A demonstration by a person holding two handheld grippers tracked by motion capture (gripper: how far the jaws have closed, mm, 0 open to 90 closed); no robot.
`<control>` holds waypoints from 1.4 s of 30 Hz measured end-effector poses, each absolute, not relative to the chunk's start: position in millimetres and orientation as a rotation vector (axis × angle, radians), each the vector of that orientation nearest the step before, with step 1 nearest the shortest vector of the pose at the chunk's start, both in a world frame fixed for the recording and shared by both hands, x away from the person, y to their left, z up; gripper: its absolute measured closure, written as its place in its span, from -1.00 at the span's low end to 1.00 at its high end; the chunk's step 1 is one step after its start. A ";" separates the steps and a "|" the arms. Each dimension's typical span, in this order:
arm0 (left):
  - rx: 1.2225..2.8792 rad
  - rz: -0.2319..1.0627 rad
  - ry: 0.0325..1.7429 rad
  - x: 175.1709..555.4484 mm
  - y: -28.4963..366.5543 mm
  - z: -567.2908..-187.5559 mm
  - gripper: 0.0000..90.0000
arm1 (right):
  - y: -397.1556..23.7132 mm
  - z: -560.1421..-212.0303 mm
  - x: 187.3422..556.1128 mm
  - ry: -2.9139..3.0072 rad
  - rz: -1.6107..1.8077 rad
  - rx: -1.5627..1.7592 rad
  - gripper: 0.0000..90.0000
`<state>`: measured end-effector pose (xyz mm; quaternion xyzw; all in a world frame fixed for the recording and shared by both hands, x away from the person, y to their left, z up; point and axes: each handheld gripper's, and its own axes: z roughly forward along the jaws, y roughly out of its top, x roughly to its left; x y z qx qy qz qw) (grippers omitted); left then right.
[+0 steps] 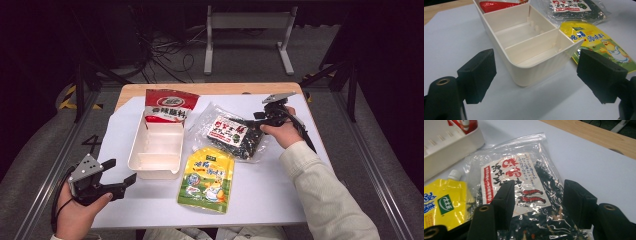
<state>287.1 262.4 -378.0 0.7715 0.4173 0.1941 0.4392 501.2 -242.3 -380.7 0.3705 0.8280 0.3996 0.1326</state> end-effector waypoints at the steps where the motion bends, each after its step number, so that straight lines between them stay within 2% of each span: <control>1: 1.919 0.479 1.040 286.2 262.5 -378.2 -0.63 | -242.3 -382.0 503.9 2.403 1.155 1.083 -0.04; 16: 1.932 0.469 1.048 282.0 261.1 -384.9 -0.64 | -245.6 -410.9 542.1 2.415 1.070 1.164 -0.14; 31: 1.938 0.465 1.063 278.4 262.4 -390.7 -0.65 | -234.3 -429.5 555.7 2.460 1.042 1.208 -0.25; 36: 1.941 0.469 1.067 277.6 263.3 -391.3 -0.65 | -235.1 -432.2 556.7 2.489 1.072 1.258 -0.07; 42: 1.948 0.463 1.057 278.2 260.1 -391.8 -0.66 | -236.8 -435.6 556.1 2.517 1.095 1.329 -0.03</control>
